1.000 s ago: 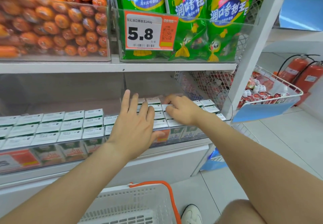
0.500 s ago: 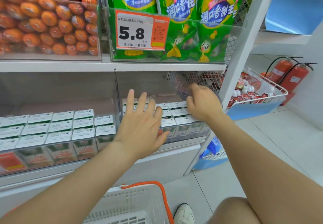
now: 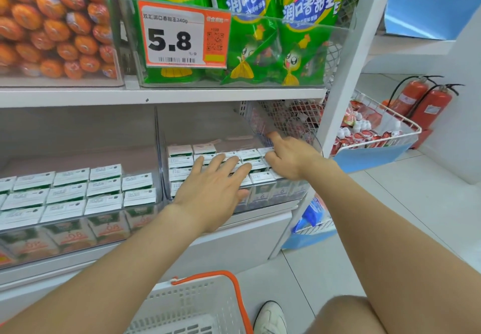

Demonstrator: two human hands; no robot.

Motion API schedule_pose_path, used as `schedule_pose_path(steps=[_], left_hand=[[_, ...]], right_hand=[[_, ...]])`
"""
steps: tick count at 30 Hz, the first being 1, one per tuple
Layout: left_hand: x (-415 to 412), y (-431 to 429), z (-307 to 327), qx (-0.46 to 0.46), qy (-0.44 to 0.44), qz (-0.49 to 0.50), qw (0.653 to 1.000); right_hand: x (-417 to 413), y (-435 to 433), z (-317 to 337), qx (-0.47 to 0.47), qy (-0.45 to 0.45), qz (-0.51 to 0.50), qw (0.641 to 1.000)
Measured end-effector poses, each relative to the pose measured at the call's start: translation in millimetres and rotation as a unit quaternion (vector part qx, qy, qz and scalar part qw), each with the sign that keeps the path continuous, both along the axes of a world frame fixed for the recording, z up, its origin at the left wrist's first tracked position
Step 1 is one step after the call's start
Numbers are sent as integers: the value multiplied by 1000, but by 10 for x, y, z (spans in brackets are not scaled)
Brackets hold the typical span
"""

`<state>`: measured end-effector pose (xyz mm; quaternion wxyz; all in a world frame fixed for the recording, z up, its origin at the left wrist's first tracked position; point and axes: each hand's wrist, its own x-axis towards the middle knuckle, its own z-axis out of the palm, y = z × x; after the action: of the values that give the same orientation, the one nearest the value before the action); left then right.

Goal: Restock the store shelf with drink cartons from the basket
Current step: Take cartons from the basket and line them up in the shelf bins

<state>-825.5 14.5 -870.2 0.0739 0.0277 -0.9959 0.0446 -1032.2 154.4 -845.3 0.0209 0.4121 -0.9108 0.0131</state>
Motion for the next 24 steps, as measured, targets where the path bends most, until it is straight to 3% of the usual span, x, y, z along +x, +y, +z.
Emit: schedule_pose_path(steps=[5,8,11,15,19,24], left_hand=[[21,-22,15,4,2,-5,1000],[86,-29,44,-12,10,-9,1000],[118,-36,-17,-50,20,-3,999],[88,-17,-48,-28,24,7,999],[84,-22,-73,-21,30,7,999],[207,-44,79,-75,23,16,997]], right_hand=[[13,-111,-10,-6,39,22,999],[138,-234,-20,-67,-62,58,994],[232,-342,2,-58,-122,53,989],[265,-418,85,-6,-119,22,993],[251,-366,38,-18,-116,40,992],[385,-419,27,-35,-30,71,996]])
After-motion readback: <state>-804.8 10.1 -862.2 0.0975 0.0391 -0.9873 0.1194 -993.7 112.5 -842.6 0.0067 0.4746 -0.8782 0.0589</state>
